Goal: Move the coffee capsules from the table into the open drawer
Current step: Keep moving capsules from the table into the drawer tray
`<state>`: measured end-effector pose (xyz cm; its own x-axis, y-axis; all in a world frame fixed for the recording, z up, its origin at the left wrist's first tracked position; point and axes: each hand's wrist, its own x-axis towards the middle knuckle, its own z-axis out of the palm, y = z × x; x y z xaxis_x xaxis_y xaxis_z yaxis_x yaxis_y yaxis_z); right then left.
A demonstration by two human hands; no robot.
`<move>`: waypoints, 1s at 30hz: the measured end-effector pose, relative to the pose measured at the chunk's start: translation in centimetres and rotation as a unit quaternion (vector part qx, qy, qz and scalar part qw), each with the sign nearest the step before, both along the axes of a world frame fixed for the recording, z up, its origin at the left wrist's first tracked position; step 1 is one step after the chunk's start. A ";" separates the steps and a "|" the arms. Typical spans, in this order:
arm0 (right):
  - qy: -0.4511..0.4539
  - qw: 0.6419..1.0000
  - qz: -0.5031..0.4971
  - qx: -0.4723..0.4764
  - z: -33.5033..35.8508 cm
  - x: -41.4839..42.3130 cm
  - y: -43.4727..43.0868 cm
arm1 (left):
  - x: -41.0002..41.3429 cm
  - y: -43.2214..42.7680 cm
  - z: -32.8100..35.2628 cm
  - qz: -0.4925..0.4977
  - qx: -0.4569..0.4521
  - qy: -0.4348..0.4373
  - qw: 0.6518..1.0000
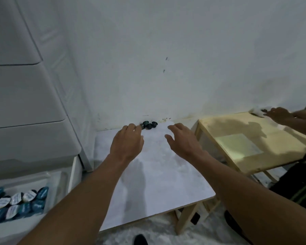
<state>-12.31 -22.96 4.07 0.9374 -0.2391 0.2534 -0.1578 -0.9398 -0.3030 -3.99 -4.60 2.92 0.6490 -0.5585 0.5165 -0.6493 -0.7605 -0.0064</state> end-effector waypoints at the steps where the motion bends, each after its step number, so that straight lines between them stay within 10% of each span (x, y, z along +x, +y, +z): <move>1: 0.005 1.000 0.007 0.002 -0.5 1.3 -0.7 | 1.2 -0.7 -0.4 0.003 0.004 0.002 1.000; 30: 0.183 0.971 0.013 0.155 -14.2 29.4 -13.6 | 23.7 -17.6 -14.4 0.158 -0.055 0.341 0.925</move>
